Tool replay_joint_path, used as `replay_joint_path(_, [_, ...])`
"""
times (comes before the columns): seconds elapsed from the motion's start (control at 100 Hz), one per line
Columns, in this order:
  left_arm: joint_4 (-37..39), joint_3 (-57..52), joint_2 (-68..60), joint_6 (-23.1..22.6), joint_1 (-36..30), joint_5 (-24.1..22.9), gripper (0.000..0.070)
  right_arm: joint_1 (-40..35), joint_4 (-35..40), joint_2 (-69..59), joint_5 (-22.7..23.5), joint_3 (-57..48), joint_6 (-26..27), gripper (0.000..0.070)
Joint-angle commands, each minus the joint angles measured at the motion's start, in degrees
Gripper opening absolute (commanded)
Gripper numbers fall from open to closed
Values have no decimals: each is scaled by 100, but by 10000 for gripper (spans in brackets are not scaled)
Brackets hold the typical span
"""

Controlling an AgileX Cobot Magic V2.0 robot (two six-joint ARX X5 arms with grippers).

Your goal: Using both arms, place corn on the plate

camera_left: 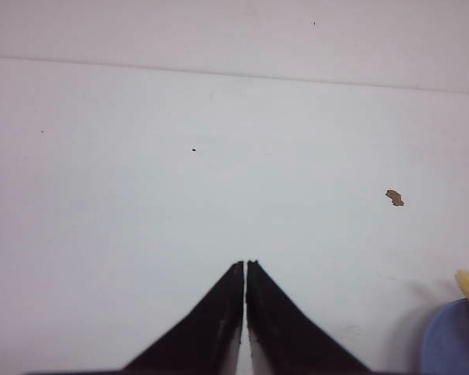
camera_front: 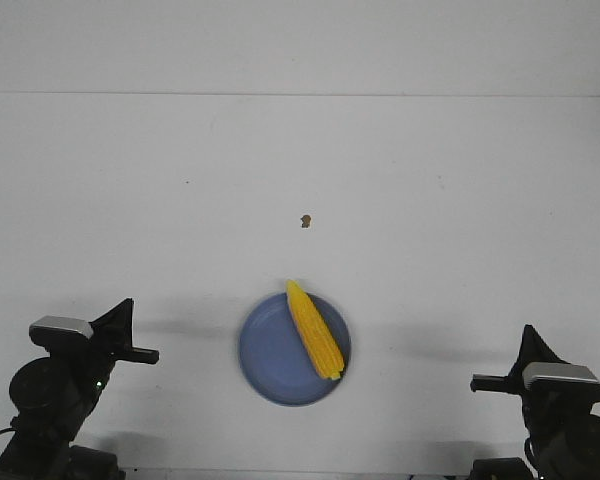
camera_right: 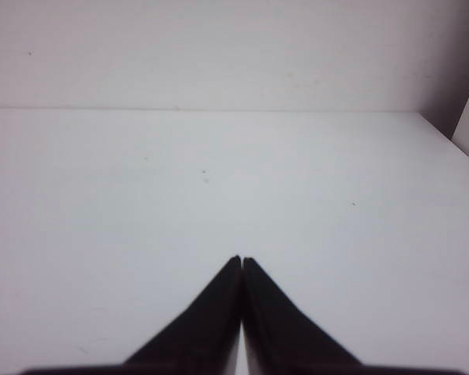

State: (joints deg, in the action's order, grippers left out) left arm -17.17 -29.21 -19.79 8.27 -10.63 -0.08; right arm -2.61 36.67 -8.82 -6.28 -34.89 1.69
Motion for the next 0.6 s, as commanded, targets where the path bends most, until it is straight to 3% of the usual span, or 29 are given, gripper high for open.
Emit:
replay_joint_path(0.0, [55, -33, 7, 15, -4, -15, 13, -4, -61, -22, -17, -55, -26, 4])
replay_joint_path(0.4, [59, -33, 20, 9, -4, -15, 13, -4, -61, -22, -17, -55, -26, 4])
replay_joint_path(0.59, [566, 125, 254, -330, -2, -15, 13, -4, -61, -24, -17, -55, -24, 4])
